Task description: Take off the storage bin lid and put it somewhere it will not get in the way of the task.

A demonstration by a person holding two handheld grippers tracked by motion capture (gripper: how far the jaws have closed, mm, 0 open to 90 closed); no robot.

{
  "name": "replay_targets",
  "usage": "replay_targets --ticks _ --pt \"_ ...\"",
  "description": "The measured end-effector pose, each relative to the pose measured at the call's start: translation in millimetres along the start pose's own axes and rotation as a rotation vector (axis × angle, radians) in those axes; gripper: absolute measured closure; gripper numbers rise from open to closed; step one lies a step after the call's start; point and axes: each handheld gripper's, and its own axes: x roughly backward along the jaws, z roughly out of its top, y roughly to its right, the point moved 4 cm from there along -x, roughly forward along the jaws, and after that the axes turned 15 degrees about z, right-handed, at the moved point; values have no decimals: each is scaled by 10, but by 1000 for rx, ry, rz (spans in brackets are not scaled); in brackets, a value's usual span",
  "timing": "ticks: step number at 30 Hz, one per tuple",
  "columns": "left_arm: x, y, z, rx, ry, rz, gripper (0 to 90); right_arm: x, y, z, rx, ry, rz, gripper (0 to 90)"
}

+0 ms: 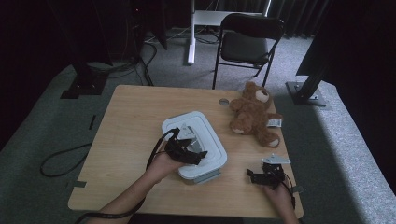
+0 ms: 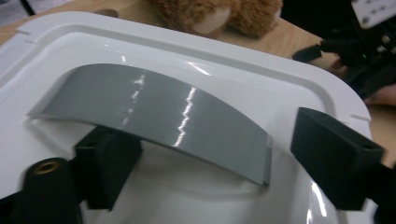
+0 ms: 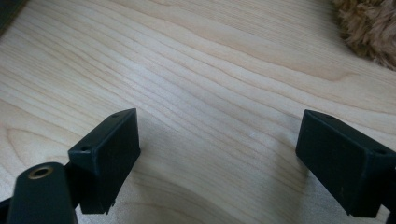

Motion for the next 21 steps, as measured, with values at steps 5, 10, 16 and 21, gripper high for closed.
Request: replay_targets --ticks 5,10,16,21 --pt "15 -14 -18 -8 7 0 293 0 0 0 0 0 0 127" --pt "19 1 -24 -10 25 -31 409 -1 0 1 0 1 0 127" --pt "19 -17 -28 18 33 -59 462 0 0 0 0 0 0 127" --pt "27 -30 -34 46 37 -80 506 0 0 0 0 0 -1 127"
